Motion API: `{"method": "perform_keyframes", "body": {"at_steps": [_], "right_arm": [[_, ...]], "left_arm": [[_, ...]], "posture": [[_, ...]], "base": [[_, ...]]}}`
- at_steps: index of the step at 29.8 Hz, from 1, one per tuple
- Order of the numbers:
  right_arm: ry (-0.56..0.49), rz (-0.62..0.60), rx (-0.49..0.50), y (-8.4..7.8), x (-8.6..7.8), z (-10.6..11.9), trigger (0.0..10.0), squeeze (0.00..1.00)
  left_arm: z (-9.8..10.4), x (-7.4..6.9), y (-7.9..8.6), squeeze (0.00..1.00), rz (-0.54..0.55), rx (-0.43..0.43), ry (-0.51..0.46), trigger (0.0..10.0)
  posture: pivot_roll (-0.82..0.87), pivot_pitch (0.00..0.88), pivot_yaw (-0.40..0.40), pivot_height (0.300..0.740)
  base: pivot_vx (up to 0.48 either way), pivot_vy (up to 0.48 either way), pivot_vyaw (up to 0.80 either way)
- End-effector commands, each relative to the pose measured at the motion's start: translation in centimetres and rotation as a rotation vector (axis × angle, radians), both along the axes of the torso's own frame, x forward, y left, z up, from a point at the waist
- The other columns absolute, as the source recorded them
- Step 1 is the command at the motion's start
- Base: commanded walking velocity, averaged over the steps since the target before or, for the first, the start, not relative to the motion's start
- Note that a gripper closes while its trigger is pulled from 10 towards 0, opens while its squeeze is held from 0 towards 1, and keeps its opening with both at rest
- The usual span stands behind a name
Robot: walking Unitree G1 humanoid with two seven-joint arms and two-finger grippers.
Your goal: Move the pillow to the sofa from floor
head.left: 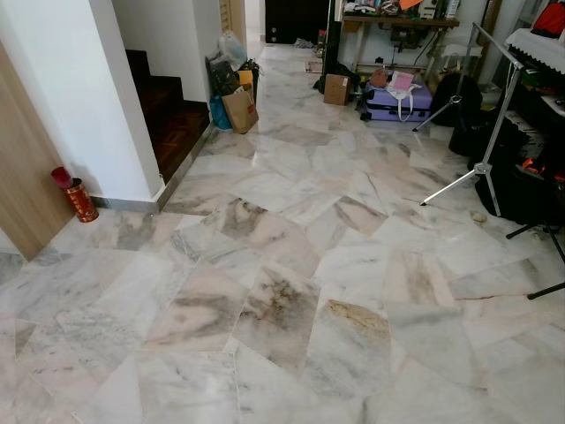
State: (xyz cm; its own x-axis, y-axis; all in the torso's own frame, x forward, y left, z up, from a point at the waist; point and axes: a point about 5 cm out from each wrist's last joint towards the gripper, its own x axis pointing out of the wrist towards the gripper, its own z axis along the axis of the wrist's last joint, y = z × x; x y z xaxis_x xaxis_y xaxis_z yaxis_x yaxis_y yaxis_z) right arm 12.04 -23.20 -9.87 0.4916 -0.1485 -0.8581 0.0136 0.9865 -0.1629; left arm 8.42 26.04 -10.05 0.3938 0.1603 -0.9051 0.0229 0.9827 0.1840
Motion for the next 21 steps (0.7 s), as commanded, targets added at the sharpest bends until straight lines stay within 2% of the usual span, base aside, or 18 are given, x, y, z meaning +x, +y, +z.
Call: {"method": "perform_keyframes", "body": {"at_steps": [1,9,11,14,21], "right_arm": [[-0.151,-0.342,0.264,2.02,2.91,0.57,10.0,0.0],[-0.171,-0.29,0.228,2.12,3.47,0.83,10.0,0.0],[-0.181,-0.299,0.23,2.07,3.5,0.87,10.0,0.0],[-0.162,-0.241,0.205,2.14,3.33,0.79,10.0,0.0],[-0.153,-0.249,0.21,1.99,3.15,0.73,10.0,0.0]], "left_arm": [[3.0,11.56,-6.1,0.0,-0.031,-0.211,-0.336,10.0],[3.01,11.67,-5.93,0.0,-0.064,-0.192,-0.308,10.0],[3.03,11.71,-5.97,0.0,-0.068,-0.194,-0.308,10.0],[3.13,11.92,-6.09,0.0,-0.073,-0.201,-0.315,10.0],[3.14,12.01,-6.38,0.0,-0.067,-0.216,-0.319,10.0]], "posture": [[-0.06,0.05,0.066,0.74],[-0.07,0.068,0.074,0.74],[-0.07,0.069,0.073,0.74],[-0.08,0.069,0.07,0.74],[-0.06,0.052,0.061,0.74]], "base": [[0.0,0.0,0.0],[0.0,0.0,0.0],[0.0,0.0,0.8],[0.0,0.0,0.8],[0.0,0.0,0.8]]}}
